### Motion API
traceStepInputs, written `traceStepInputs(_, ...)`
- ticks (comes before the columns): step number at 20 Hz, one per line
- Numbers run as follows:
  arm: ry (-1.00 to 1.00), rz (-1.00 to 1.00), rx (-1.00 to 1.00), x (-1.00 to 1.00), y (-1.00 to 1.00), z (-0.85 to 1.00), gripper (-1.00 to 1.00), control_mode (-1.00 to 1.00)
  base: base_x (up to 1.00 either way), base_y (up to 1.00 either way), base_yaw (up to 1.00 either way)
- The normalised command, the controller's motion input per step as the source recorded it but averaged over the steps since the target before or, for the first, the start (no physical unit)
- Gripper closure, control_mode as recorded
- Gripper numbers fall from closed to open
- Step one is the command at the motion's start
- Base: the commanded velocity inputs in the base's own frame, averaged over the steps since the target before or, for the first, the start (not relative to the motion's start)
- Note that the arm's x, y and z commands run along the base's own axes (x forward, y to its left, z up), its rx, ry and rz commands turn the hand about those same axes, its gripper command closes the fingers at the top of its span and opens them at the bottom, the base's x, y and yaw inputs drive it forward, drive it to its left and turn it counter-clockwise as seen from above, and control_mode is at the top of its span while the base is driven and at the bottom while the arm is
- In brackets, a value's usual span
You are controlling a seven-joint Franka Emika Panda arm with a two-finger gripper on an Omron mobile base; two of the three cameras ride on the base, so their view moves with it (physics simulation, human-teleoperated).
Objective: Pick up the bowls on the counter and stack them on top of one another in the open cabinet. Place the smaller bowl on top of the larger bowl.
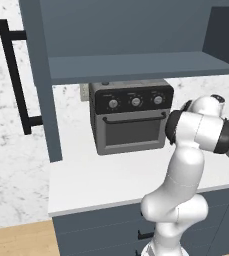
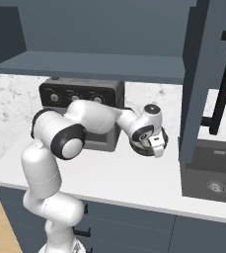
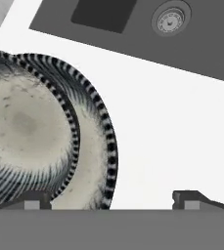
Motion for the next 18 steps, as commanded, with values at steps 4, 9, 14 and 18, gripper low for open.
traceStepInputs(4, 0.16, 0.0, -0.01, 0.23, 0.35, -0.43, -1.0, -1.0, 0.0, 0.0, 0.0)
traceStepInputs(9, 0.05, 0.0, 0.0, 0.46, 0.03, -0.2, -1.0, -1.0, 0.0, 0.0, 0.0)
traceStepInputs(14, 0.0, 0.0, 0.03, 0.26, 0.0, -0.22, 1.0, -1.0, 0.0, 0.0, 0.0)
traceStepInputs(18, 0.0, 0.0, 0.0, 0.0, 0.0, -0.03, 1.0, -1.0, 0.0, 0.0, 0.0)
